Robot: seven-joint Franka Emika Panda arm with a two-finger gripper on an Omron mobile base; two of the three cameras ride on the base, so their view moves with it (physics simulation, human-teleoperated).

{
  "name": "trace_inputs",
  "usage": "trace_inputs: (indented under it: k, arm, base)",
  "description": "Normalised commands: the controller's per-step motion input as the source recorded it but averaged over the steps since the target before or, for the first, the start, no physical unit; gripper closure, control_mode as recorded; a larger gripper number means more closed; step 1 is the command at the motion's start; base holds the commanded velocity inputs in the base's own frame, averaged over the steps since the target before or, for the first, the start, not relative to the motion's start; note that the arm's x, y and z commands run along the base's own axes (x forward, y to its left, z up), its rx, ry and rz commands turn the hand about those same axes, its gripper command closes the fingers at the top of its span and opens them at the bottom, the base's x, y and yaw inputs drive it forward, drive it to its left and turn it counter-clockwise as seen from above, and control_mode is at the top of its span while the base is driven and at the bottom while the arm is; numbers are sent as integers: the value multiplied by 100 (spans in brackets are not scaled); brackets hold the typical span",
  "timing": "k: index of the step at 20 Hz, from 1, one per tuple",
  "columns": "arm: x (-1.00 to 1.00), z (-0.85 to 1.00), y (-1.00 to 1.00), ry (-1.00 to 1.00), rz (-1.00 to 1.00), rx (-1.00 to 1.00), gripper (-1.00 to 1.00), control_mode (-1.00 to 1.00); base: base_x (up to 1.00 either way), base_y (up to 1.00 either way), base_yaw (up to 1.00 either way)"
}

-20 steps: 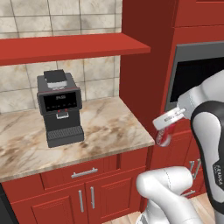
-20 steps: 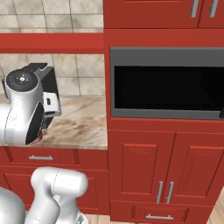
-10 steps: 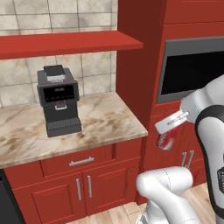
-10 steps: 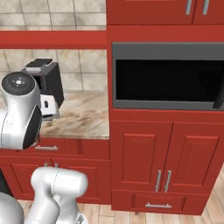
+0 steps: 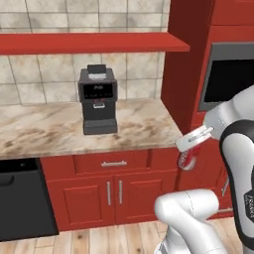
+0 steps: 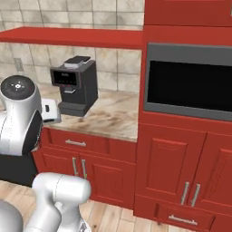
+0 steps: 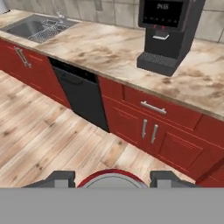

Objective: Four empty soda cans are scattered around the kitchen. Gather all the cans and cluster them next to the stove for recycling.

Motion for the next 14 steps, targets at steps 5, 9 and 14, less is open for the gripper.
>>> trace_inputs:
  k: [5, 9, 14]
  arm:
    - [0, 0, 0, 0, 0, 0, 100, 100]
    - [0, 0, 0, 0, 0, 0, 100, 100]
    - [0, 0, 0, 0, 0, 0, 100, 100]
  base:
    - [-8, 1, 50]
    - [-5, 0, 50]
    - [-4, 0, 50]
